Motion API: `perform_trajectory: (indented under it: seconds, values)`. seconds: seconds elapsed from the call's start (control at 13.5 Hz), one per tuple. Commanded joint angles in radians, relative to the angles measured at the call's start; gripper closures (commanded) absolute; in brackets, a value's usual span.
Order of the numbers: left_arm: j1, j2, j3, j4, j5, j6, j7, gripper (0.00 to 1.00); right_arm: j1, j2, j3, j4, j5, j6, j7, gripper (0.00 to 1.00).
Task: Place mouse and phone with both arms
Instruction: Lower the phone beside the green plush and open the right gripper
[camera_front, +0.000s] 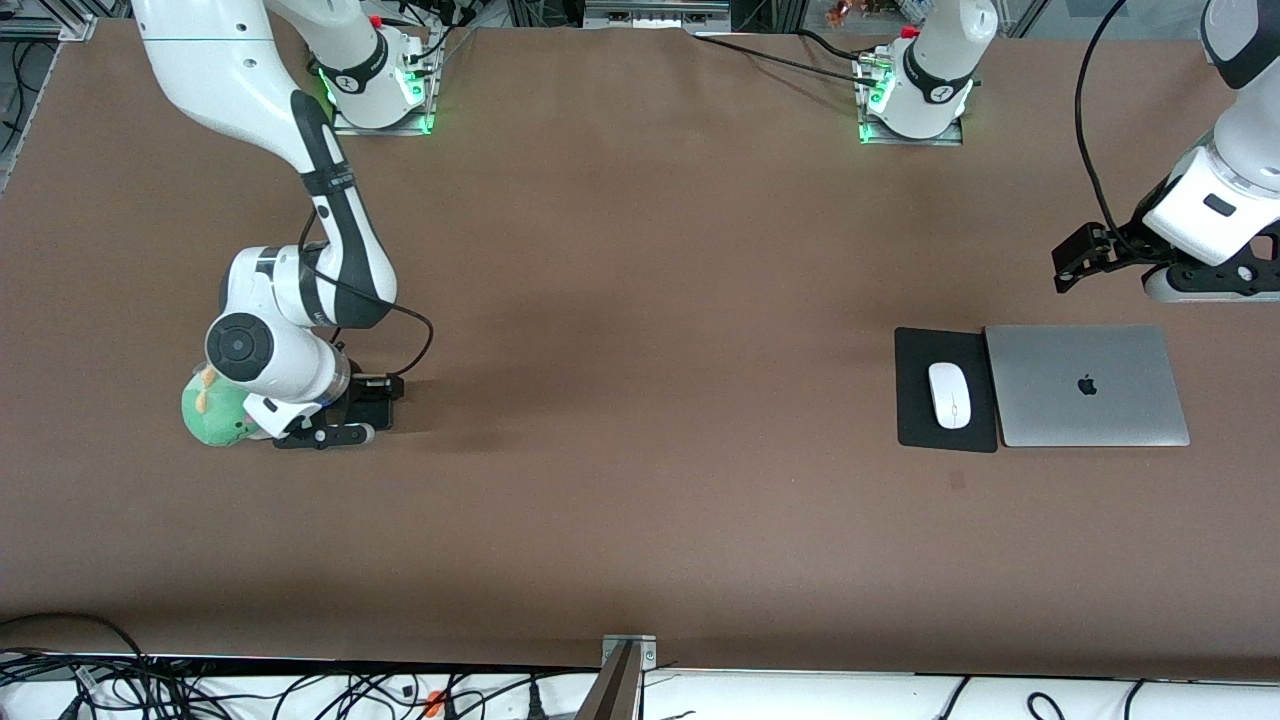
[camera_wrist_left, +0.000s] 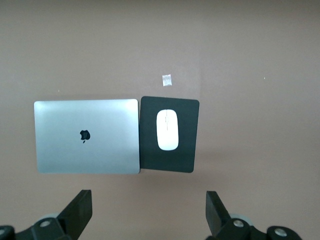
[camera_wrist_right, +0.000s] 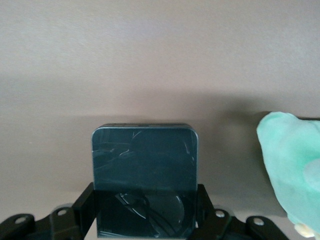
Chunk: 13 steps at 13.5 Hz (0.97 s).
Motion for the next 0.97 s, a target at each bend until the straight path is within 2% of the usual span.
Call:
perform_trajectory:
  seconds: [0.0, 0.45, 0.52, 0.59, 0.67, 0.89]
  values:
    - [-0.002, -0.012, 0.002, 0.034, -0.008, -0.066, 0.019, 0.0, -0.021, -0.025, 0.016, -0.055, 0.016, 0.041, -0.019, 0.49]
    - [-0.002, 0.0, 0.005, 0.051, -0.004, -0.074, 0.024, 0.0, -0.028, -0.01, 0.018, -0.148, 0.026, 0.191, -0.052, 0.48]
    - [-0.002, 0.004, 0.005, 0.054, -0.004, -0.071, 0.025, 0.0, -0.028, -0.007, 0.016, -0.148, 0.037, 0.196, -0.052, 0.41]
    - [-0.002, 0.011, 0.007, 0.068, -0.005, -0.074, 0.025, 0.0, -0.027, -0.002, 0.018, -0.151, 0.048, 0.207, -0.052, 0.25]
    - [-0.002, 0.012, 0.005, 0.069, -0.005, -0.076, 0.024, 0.0, -0.027, 0.0, 0.019, -0.158, 0.049, 0.217, -0.052, 0.03]
    - [-0.002, 0.012, 0.004, 0.071, -0.005, -0.077, 0.025, 0.0, -0.027, -0.022, 0.021, -0.149, 0.054, 0.213, -0.052, 0.0]
